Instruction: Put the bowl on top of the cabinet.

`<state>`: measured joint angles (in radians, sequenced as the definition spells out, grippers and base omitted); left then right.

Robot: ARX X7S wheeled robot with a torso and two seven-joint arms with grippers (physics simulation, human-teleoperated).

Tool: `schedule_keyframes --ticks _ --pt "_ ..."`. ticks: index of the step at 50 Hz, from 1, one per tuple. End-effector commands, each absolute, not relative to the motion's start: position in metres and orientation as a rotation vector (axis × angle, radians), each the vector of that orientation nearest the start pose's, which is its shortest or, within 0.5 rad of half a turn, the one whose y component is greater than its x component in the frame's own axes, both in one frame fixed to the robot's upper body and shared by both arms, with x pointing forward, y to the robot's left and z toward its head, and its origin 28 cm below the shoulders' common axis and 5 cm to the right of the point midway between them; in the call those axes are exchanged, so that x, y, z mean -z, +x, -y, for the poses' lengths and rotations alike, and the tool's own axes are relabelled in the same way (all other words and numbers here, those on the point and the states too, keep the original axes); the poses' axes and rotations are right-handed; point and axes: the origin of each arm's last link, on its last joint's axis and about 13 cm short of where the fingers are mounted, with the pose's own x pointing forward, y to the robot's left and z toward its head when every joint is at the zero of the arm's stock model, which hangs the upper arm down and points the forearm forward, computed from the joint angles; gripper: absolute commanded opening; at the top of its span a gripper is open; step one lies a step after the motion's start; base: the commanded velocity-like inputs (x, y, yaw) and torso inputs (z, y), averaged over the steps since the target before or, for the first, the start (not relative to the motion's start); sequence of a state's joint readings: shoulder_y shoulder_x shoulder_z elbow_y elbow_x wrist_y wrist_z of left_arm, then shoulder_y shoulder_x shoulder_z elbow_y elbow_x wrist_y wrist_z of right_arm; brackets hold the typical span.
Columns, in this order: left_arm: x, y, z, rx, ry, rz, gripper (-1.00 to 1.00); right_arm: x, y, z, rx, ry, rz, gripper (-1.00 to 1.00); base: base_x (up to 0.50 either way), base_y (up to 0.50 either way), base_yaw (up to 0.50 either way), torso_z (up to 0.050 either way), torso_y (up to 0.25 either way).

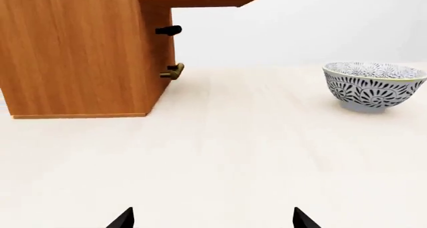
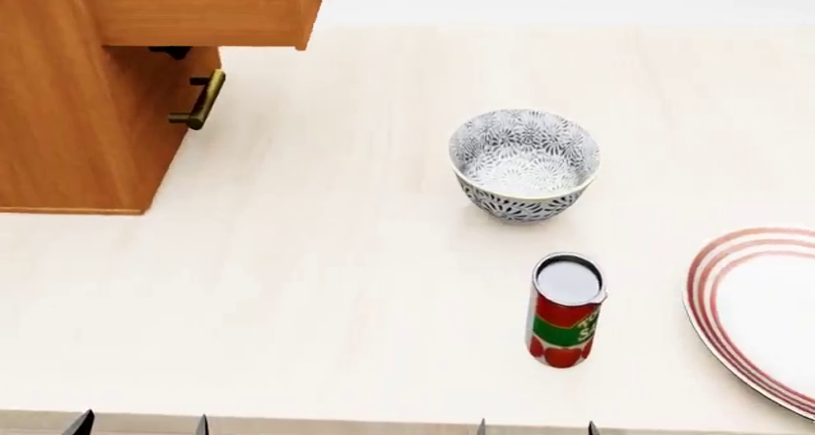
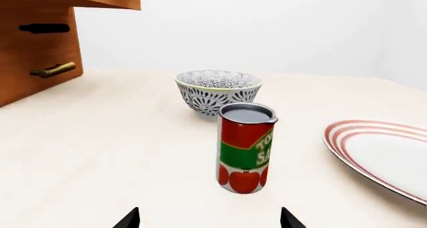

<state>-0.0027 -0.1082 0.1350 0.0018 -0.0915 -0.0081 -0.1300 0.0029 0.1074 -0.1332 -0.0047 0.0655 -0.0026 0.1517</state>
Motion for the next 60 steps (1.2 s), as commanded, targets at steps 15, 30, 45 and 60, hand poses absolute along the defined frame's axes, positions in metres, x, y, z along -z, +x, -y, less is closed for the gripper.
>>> schedule_keyframes --ticks 15,30,45,60 --pt "-0.012 0.209 -0.204 0.010 0.025 -0.018 1.00 -0.013 0.210 0.096 0.018 -0.052 0.000 1.00 0.00 0.50 0.00 0.000 0.000" --pt "-0.012 0.209 -0.204 0.013 0.025 -0.016 1.00 -0.012 0.210 0.096 0.019 -0.054 -0.001 1.00 0.00 0.50 0.00 0.000 0.000" --pt "-0.012 0.209 -0.204 0.013 0.025 -0.016 1.00 -0.013 0.210 0.096 0.034 -0.036 -0.010 1.00 0.00 0.43 0.00 0.000 0.000" --pt "-0.093 0.204 -0.229 -0.106 0.027 -0.177 1.00 -0.121 0.210 0.109 0.091 0.024 0.080 1.00 0.00 0.00 0.00 0.000 0.000"
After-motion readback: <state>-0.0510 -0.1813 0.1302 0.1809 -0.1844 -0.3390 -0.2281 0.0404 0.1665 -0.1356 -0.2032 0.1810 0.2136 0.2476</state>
